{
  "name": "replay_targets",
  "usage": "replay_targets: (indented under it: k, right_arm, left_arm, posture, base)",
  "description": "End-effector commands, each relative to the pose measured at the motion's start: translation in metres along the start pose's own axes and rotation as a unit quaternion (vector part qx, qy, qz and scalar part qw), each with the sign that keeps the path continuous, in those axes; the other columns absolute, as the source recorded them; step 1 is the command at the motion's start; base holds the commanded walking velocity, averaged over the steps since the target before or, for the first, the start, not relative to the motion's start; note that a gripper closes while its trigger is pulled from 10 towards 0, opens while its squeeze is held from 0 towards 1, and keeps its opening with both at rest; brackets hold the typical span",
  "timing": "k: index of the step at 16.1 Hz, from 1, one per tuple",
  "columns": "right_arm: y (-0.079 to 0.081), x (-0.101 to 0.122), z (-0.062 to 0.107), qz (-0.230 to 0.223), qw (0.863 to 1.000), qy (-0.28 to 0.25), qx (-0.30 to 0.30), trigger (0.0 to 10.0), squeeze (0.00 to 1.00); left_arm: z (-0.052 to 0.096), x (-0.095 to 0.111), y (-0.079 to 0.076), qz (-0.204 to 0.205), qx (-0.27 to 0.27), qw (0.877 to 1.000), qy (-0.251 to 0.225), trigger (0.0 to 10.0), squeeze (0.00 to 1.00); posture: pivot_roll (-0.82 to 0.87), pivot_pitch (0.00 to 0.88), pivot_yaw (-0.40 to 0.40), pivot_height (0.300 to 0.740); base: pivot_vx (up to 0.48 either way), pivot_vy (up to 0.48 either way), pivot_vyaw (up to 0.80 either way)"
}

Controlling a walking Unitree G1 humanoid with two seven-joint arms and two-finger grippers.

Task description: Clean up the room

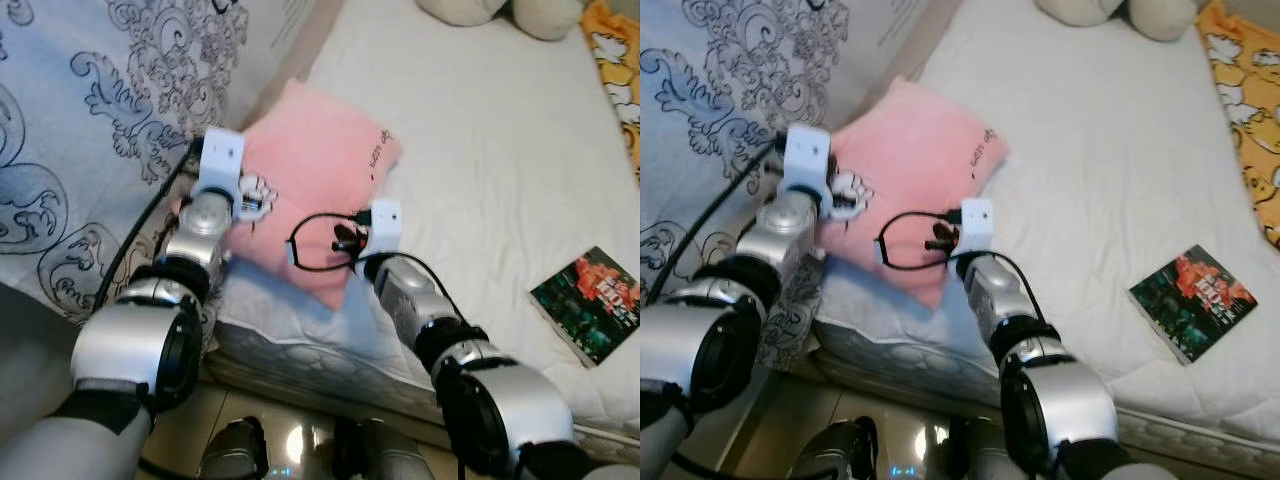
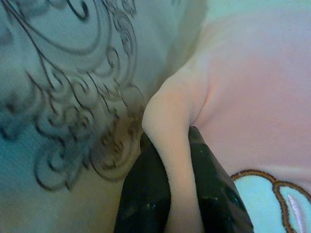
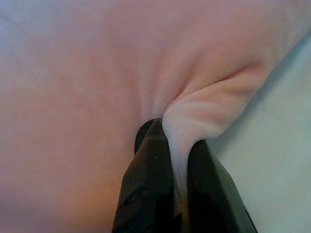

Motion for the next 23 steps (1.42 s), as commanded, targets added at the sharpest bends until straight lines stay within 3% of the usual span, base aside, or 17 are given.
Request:
replay_targets:
  k: [1,3,5,8,11,12,13,16,19,23]
  right_arm:
    - [-0.013,0.018,0.001,0.008,1.000,-0.022,-0.020,10.0,0.00]
    - [-0.015,0.026,0.000,0.028,0.999,-0.027,-0.023,10.0,0.00]
    - [-0.021,0.031,0.001,0.076,0.996,-0.022,-0.038,10.0,0.00]
    - [-0.016,0.034,-0.001,0.094,0.995,-0.017,-0.034,10.0,0.00]
    - [-0.014,0.030,-0.002,0.089,0.995,-0.010,-0.035,10.0,0.00]
    - [-0.014,0.025,-0.002,0.073,0.997,-0.005,-0.037,10.0,0.48]
    - [-0.014,0.020,-0.002,0.036,0.998,-0.001,-0.044,10.0,1.00]
    - [-0.013,0.011,-0.002,-0.022,0.998,0.009,-0.050,10.0,1.00]
    - [-0.011,0.010,-0.002,-0.021,0.999,0.013,-0.046,10.0,1.00]
    - [-0.013,0.001,0.000,-0.052,0.997,0.005,-0.054,10.0,1.00]
  left_arm:
    - [-0.005,0.030,0.026,0.018,0.054,0.997,-0.043,10.0,0.00]
    - [-0.006,0.033,0.022,0.032,0.048,0.997,-0.045,10.0,0.00]
    - [-0.004,0.016,0.012,0.081,0.046,0.996,-0.014,10.0,0.00]
    - [0.001,-0.006,0.004,0.080,0.044,0.996,0.016,10.0,0.00]
    - [0.002,-0.011,0.008,0.059,0.046,0.997,0.020,10.0,0.00]
    - [0.002,-0.009,0.011,0.032,0.044,0.998,0.015,10.0,0.32]
    - [0.001,-0.005,0.016,0.005,0.041,0.999,0.005,10.0,1.00]
    - [-0.001,0.001,0.024,-0.018,0.042,0.999,-0.005,10.0,1.00]
    - [-0.001,0.004,0.022,-0.027,0.034,0.999,-0.010,10.0,1.00]
    - [-0.003,0.015,0.024,-0.027,0.032,0.999,-0.031,10.0,1.00]
  posture:
    - [0.02,0.227,-0.094,0.740]
    - [0.03,0.221,-0.096,0.740]
    - [0.04,0.218,-0.103,0.740]
    - [0.04,0.220,-0.107,0.740]
    - [0.04,0.217,-0.113,0.740]
    - [0.04,0.213,-0.116,0.740]
    - [0.03,0.211,-0.114,0.740]
    - [0.03,0.209,-0.111,0.740]
    - [0.03,0.199,-0.113,0.740]
    - [0.03,0.163,-0.097,0.740]
  base:
    - [0.000,0.000,0.00]
    - [0.000,0.000,0.00]
    - [0.000,0.000,0.00]
    - [0.000,0.000,0.00]
    - [0.000,0.000,0.00]
    - [0.000,0.000,0.00]
    - [0.000,0.000,0.00]
    - [0.000,0.000,0.00]
    - [0.000,0.000,0.00]
    - [0.000,0.000,0.00]
Point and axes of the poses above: a point about 5 cm out from each wrist's last joint towards the gripper, its own z axis pointing back from the gripper into the wrist, its own x axis along the axis of the wrist's last joint, y = z × x, the point moved 3 cm from there along -z, pointing out of the wrist towards the gripper, and after that the axes turned 9 degrees about -z, right-handed, at the moved point
